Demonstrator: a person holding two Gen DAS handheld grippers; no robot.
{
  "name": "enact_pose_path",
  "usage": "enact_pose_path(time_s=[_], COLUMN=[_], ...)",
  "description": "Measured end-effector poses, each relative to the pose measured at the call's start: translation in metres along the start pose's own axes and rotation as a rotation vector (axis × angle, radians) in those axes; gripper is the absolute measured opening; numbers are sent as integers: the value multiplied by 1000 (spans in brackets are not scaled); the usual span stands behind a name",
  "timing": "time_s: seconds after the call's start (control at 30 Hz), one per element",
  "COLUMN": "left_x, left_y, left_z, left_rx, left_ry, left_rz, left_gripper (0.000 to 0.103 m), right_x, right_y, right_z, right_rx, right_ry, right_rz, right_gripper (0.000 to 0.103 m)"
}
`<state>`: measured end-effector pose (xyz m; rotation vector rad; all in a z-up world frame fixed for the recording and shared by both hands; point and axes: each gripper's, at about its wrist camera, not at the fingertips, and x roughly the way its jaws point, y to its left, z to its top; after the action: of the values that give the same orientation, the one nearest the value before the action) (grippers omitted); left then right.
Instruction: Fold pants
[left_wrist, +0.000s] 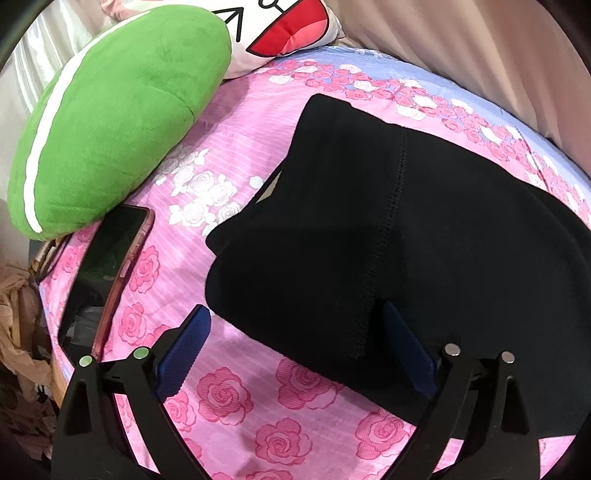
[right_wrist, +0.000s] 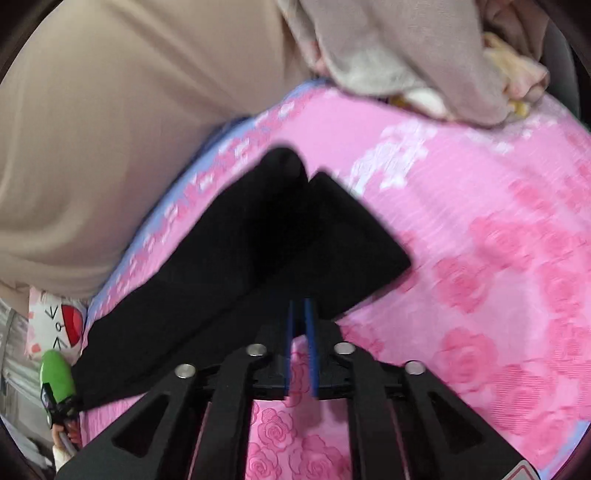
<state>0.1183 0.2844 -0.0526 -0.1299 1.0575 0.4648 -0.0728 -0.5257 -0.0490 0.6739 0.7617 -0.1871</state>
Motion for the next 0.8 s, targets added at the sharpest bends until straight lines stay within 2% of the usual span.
enact_pose_path(time_s=[0.07,0.13,0.2,0.23,0.27,0.3,0.33,0.37,0.47,0.5,0.57,0.63,0.67,0.7,0.77,0.8], left_x=[-1,-2,-2,-2,-1,-1,0,0,1,1,1,0,0,0,0,-1], left_y=[-3,-7,-8,-8,-7,-6,-5,-4,-2,-3,-4,-5,-5,-6,-8,-9], left_z=[0,-1,-1,-1,-1,0,0,1,3,3,2,1,1,1,3,3], left_rx=[18,28,30,26,23,16,10,7,9,19,34,38,41,45,54,63], left_ry=[-9,-15,-18,-18,-17,-12,-6,0,16,13,3,0,-1,-1,0,-3], left_rz=[23,47,60,60,59,55,49,44,31,33,34,34,37,40,50,59], left_gripper=[93,93,93,93,94,94,94,94,94,94,94,94,94,94,94,94], right_x=[-16,-18,-9,1,16,31,37,37,-19,-28,-17,19,29,23,8,1], right_y=[9,18,22,22,23,26,27,33,66,66,44,-3,-17,-24,-18,-11], right_z=[10,25,39,45,54,63,68,75,85,84,74,56,48,43,48,51], right_rx=[-31,-32,-30,-20,-12,-3,-2,-3,-115,-138,-155,-71,-44,-22,-27,-54], right_ry=[-56,-80,-48,-29,-8,19,39,40,-141,-162,-115,40,76,48,18,-4], right_rz=[-3,44,75,61,41,51,79,106,174,151,22,-75,-90,-48,-76,-104], right_gripper=[79,80,85,85,75,16,10,6,5,5,5,5,4,5,18,20])
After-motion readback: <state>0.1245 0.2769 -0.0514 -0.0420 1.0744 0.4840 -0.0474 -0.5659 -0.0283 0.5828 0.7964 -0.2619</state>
